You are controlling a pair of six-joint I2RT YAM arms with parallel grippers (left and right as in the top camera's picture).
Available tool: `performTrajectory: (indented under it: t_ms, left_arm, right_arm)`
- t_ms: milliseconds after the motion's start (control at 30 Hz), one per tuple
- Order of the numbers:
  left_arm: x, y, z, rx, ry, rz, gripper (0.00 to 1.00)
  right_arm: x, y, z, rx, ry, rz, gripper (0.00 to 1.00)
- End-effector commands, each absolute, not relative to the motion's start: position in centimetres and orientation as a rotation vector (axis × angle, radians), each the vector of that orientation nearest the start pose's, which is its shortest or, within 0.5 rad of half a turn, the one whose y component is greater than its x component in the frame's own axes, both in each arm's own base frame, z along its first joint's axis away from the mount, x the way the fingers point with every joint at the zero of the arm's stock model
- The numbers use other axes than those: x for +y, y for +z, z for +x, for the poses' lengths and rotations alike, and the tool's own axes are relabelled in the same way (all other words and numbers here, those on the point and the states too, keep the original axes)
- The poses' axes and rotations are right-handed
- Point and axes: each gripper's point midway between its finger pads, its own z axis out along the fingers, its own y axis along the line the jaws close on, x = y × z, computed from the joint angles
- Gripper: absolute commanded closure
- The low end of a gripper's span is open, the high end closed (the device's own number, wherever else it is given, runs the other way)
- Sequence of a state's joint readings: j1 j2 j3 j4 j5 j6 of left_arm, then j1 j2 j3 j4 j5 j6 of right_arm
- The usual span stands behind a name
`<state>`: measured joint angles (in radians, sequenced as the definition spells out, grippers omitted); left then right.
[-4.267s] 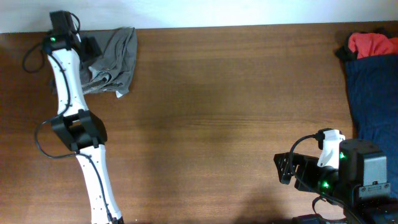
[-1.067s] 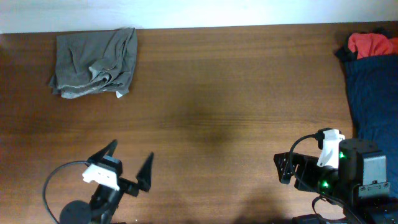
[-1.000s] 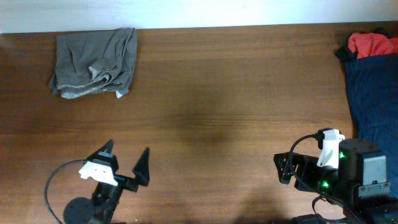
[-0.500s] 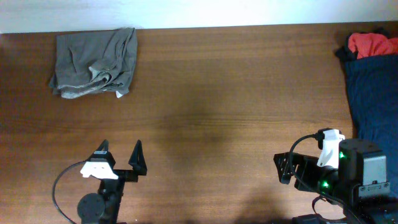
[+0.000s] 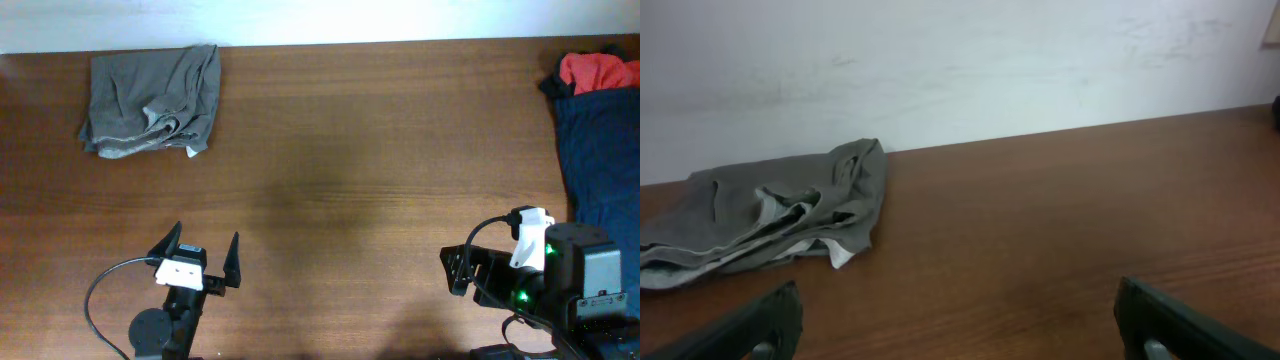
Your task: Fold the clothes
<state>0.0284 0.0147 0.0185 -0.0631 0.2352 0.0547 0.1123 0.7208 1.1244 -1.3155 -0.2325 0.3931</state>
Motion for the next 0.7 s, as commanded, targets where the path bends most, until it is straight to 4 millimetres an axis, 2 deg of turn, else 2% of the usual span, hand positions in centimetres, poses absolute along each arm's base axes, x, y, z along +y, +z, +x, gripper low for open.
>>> performTrajectory:
  t_ms: [0, 67, 233, 667]
  left_arm:
    - [-3.3, 16.2, 24.3, 1.608, -0.087, 0.240, 0.01]
    - [-3.0, 16.2, 24.3, 1.605, -0.053, 0.255, 0.01]
    - [-0.3, 15.8, 24.6, 1.637, 0.078, 0.134, 0.01]
    - [-0.3, 15.8, 24.6, 1.637, 0.080, 0.132, 0.01]
  right_arm:
    - [5.8, 24.8, 16.6, 2.503, 0.494, 0.258, 0.01]
    - [5.8, 24.8, 16.6, 2.503, 0.494, 0.258, 0.01]
    - [5.8, 24.8, 16.6, 2.503, 0.494, 0.258, 0.01]
    - [5.8, 24.8, 16.6, 2.503, 0.494, 0.258, 0.01]
